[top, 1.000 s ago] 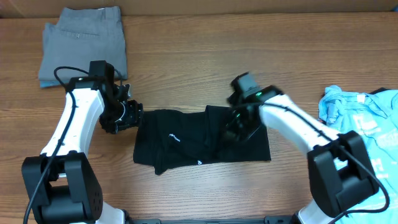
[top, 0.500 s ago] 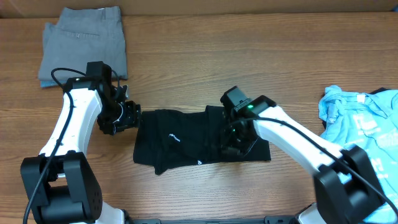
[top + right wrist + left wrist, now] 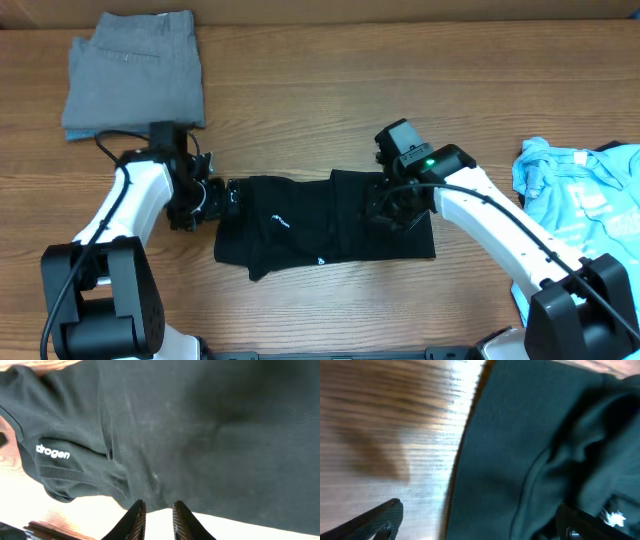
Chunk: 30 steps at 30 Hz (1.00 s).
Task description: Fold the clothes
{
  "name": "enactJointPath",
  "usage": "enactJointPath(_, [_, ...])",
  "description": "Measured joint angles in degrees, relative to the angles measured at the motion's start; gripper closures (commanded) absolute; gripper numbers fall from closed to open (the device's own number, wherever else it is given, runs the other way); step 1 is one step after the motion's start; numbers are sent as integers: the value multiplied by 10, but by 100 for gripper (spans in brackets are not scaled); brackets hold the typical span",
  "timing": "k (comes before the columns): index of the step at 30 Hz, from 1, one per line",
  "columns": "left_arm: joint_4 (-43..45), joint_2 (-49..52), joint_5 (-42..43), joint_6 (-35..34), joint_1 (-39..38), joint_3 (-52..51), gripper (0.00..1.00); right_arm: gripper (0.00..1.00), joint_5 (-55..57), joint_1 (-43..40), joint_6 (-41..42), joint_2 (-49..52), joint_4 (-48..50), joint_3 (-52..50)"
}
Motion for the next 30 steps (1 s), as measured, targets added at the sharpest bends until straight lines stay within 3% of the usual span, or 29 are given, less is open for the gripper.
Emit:
enactJointPath(7, [109, -17, 52, 20, -9, -70, 0, 79, -7, -11, 0, 0, 5, 0])
enactJointPath(16, [160, -39, 82, 40, -38, -107, 0, 79, -8, -11, -5, 0, 9, 0])
enactJointPath(25, [156, -40, 112, 72, -35, -112, 0, 79, -8, -11, -9, 0, 8, 0])
enactJointPath(30, [132, -39, 151, 99, 14, -115, 0, 79, -8, -11, -10, 0, 4, 0])
